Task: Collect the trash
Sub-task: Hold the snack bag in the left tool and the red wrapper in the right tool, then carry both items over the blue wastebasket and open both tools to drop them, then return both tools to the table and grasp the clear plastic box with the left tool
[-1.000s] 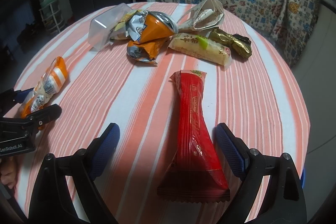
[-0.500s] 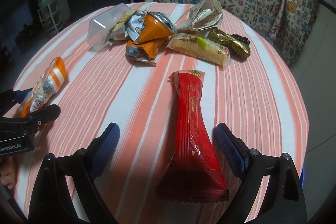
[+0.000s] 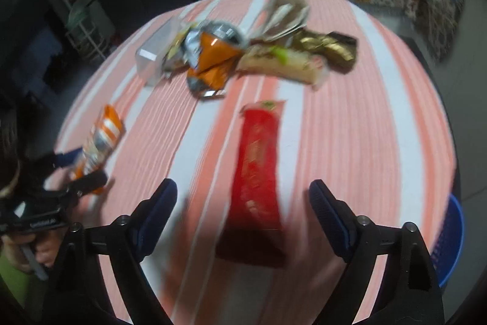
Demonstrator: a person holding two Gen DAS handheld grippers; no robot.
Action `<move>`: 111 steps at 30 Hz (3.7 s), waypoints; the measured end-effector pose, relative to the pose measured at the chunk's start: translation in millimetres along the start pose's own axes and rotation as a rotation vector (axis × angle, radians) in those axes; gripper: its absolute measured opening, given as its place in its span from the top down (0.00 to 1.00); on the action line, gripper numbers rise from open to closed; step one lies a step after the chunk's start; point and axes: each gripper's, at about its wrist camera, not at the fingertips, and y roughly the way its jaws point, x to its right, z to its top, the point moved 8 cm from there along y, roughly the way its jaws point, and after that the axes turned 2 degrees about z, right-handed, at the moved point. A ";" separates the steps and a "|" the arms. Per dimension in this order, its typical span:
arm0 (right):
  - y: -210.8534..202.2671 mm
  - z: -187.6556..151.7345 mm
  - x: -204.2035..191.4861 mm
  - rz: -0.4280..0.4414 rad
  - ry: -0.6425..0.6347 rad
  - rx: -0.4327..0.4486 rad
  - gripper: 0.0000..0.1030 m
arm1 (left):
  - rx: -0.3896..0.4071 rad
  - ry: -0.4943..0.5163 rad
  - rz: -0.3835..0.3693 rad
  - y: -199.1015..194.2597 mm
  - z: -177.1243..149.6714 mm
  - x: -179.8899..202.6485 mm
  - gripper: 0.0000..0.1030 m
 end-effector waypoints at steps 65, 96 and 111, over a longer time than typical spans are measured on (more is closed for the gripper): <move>-135.4 -133.1 363.6 -0.200 0.586 0.190 0.44 | -0.210 0.307 -0.385 226.7 24.1 477.0 0.43; -37.7 -31.9 47.7 -0.202 -0.015 0.262 0.01 | 0.128 0.121 0.181 41.0 26.0 77.8 0.29; 35.4 -26.9 -13.1 -0.165 -0.125 0.110 0.00 | 0.067 0.091 0.166 47.9 32.6 22.5 0.29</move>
